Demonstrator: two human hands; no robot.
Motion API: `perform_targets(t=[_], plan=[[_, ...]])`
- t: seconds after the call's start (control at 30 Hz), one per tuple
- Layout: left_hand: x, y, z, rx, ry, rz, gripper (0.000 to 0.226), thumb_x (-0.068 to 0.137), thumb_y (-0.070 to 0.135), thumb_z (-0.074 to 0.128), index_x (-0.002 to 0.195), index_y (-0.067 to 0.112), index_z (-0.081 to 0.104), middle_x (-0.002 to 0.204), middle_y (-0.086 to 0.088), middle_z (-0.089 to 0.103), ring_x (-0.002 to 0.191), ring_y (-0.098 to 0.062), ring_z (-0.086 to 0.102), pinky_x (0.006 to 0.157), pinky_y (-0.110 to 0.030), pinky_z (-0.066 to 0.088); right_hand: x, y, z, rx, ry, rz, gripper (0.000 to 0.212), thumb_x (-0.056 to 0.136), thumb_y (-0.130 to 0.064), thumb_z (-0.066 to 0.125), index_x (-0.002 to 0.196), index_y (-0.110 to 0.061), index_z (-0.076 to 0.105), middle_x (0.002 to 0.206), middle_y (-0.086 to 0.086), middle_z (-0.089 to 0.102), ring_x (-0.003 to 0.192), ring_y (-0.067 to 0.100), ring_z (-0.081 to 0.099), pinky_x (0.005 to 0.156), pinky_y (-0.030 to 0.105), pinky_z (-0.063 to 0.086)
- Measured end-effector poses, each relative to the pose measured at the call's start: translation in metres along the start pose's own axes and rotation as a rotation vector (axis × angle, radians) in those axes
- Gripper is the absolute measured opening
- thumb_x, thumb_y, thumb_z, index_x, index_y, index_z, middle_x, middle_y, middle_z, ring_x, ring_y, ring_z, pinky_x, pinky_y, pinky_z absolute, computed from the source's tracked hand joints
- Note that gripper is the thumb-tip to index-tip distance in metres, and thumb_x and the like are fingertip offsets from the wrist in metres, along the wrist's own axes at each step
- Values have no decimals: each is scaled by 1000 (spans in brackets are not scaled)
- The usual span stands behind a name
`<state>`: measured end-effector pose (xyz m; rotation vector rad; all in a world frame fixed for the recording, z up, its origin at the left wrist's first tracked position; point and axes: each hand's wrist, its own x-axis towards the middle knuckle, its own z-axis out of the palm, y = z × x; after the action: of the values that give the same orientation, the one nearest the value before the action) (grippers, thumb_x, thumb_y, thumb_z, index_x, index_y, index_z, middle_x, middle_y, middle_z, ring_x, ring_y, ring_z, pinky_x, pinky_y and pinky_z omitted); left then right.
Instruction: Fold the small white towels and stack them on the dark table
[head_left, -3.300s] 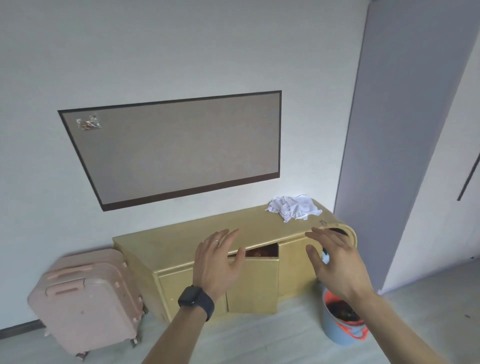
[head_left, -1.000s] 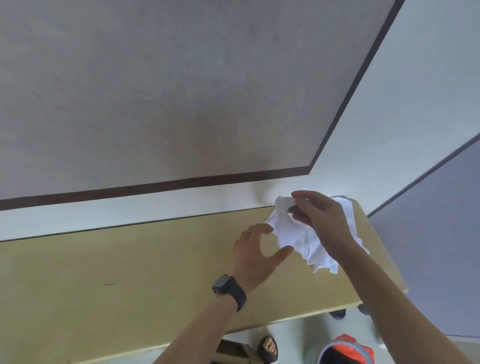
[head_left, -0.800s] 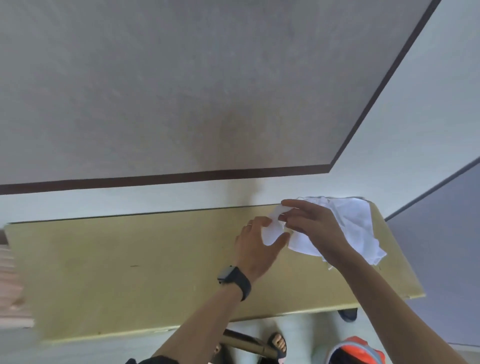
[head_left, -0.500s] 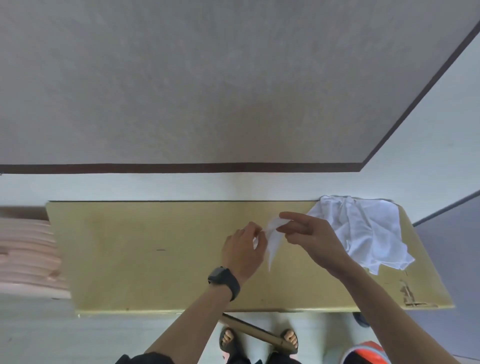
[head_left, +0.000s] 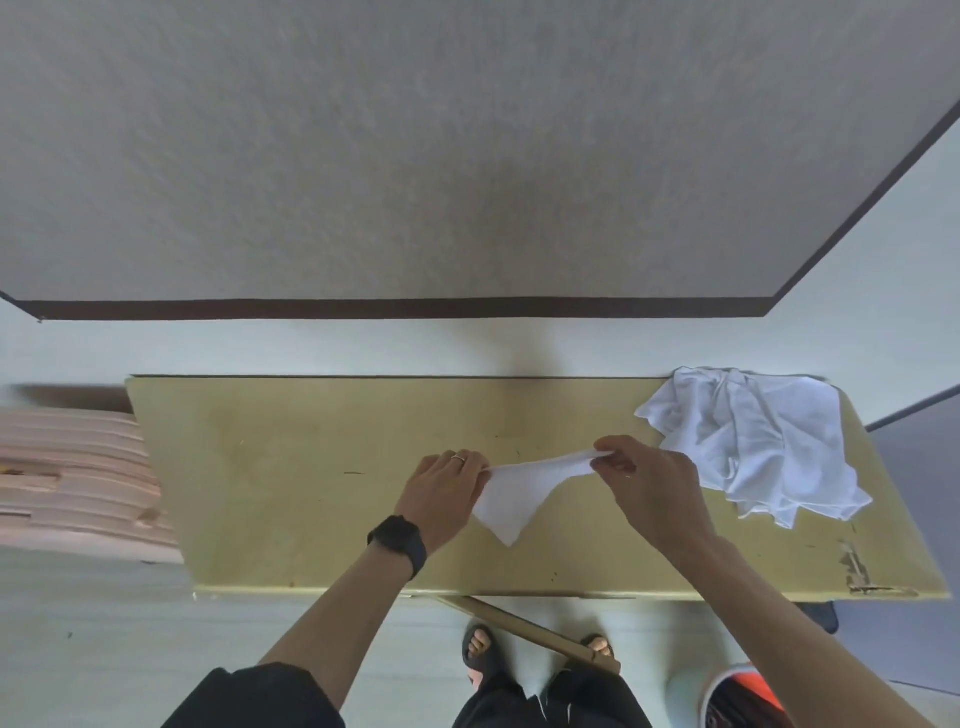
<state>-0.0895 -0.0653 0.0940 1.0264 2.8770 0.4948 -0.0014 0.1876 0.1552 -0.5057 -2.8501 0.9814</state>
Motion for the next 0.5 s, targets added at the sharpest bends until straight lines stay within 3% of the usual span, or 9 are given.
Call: perform_targets(t=[0.13,0.23,0.3,0.37,0.5], plan=[[13,-26,-3,141,-14,90,9,89,22,63,97,19,64,76,4,67,70,-21,63,70,-32,52,34,11,5,-138,60,-104,16,93,-28,67,104,-19,74,80,-4,75,71,16,69,66,31,53],[34,-37,-13,174,96,59,19,90,23,51,97,20,69,84,4,67,75,-20,64,71,-31,52,63,16,7,-186,58,-178,16,95,-31,63,102,-20,74,81,-4,73,72,18,68,65,33,54],[49,-43,-24,213,146,60,14,86,14,66,98,20,70,88,2,67,78,-21,65,73,-33,53,80,16,8,-188,85,-216,15,96,-28,63,101,-19,74,83,-2,72,73,19,68,65,32,52],[64,-49,-36,223,145,9,28,76,7,78,99,20,71,92,0,67,81,-23,65,76,-35,52,92,17,8,-184,121,-215,15,96,-27,63,101,-18,74,83,0,71,73,20,66,63,29,47],[76,-55,-54,218,234,-69,19,81,9,77,97,18,73,92,-3,65,76,-24,64,74,-38,51,102,19,9,-182,230,-250,10,93,-23,68,96,-18,75,77,-1,69,64,19,65,58,23,38]])
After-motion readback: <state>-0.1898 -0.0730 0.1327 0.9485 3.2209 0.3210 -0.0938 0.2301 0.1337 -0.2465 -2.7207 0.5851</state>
